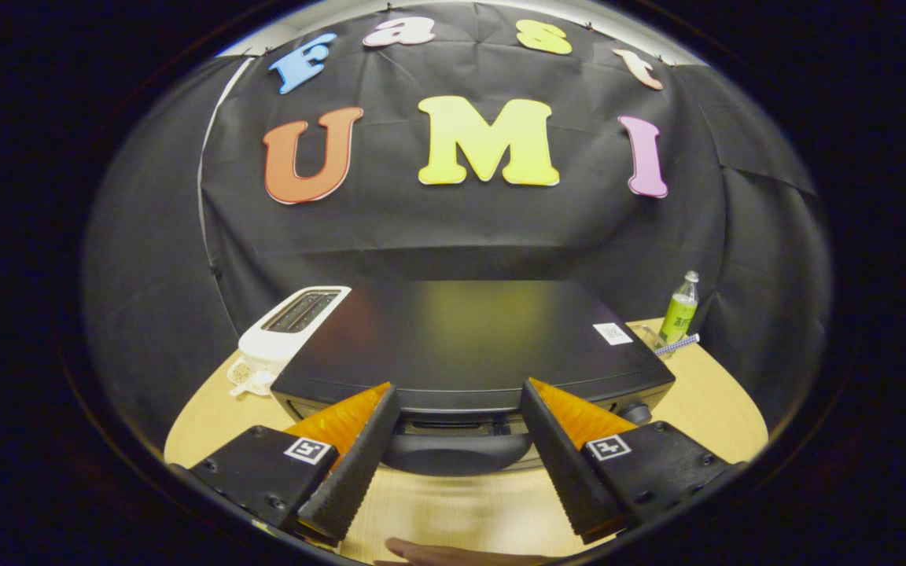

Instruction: Open the toaster oven, put the food inside, and close the toaster oven door.

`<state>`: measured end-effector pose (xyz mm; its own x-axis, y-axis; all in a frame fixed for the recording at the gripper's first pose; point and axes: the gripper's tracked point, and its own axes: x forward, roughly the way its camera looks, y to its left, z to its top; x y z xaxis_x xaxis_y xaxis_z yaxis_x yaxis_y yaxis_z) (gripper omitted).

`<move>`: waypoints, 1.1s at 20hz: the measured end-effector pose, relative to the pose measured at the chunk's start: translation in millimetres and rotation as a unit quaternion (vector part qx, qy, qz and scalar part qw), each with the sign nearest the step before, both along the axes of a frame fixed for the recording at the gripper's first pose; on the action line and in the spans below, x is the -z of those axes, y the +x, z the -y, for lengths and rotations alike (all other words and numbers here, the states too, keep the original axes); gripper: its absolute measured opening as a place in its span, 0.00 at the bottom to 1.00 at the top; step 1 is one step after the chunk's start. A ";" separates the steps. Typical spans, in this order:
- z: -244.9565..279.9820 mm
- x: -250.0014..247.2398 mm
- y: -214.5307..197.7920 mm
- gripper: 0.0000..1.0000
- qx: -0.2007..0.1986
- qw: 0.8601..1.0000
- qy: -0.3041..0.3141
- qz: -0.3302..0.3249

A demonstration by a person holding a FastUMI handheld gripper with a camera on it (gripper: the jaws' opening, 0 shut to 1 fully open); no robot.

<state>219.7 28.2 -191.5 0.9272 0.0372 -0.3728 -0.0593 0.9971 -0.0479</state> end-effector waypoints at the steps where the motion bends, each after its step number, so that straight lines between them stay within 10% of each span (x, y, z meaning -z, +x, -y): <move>1: -9.0 10.8 -6.0 1.00 -0.013 1.000 -0.003 -0.024; 15: 0.6 46.1 -71.1 1.00 -0.013 0.999 0.000 -0.053; 22: 8.1 112.7 -125.3 1.00 0.008 0.985 -0.023 -0.170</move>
